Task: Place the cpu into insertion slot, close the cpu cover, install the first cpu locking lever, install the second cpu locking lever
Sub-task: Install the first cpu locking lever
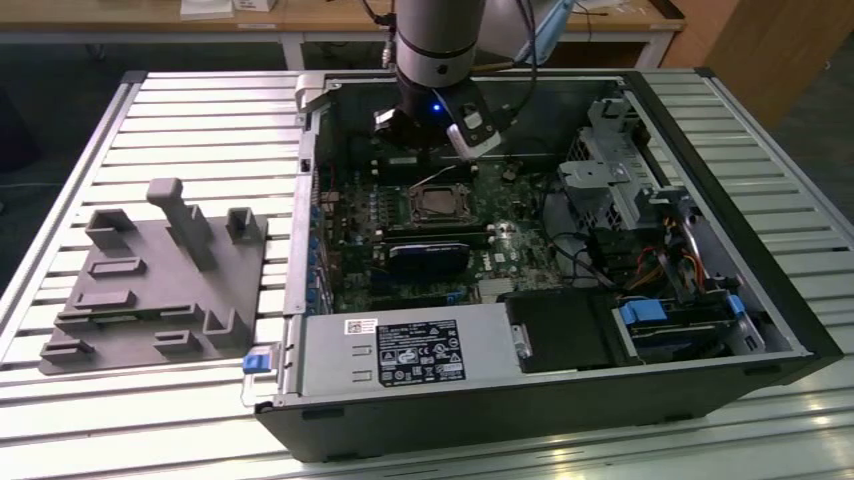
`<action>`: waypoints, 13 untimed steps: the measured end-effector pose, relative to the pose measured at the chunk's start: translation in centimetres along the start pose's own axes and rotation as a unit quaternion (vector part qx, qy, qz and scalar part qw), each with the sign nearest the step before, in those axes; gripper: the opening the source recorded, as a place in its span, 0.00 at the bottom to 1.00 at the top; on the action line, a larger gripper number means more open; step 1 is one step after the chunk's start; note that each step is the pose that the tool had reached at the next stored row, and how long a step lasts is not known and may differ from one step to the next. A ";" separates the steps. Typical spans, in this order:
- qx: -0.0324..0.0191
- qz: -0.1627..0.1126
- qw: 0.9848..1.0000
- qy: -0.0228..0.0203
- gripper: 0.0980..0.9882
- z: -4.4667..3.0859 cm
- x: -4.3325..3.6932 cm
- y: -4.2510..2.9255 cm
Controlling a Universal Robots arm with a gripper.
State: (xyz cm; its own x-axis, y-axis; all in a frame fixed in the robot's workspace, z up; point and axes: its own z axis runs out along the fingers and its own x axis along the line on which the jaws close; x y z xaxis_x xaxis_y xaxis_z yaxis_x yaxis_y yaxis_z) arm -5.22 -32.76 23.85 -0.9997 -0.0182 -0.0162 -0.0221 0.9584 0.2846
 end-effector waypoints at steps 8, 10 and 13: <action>0.003 0.001 1.000 0.000 0.01 0.01 -0.61 -0.01; 0.004 0.001 1.000 0.000 0.01 0.01 -0.62 0.00; 0.015 0.002 1.000 -0.012 0.01 0.02 -0.61 -0.01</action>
State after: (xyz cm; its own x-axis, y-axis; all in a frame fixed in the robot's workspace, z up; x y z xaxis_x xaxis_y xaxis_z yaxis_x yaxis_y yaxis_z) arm -4.61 -32.75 23.84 -0.9993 -0.0076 -0.0376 -0.0169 0.9667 0.2552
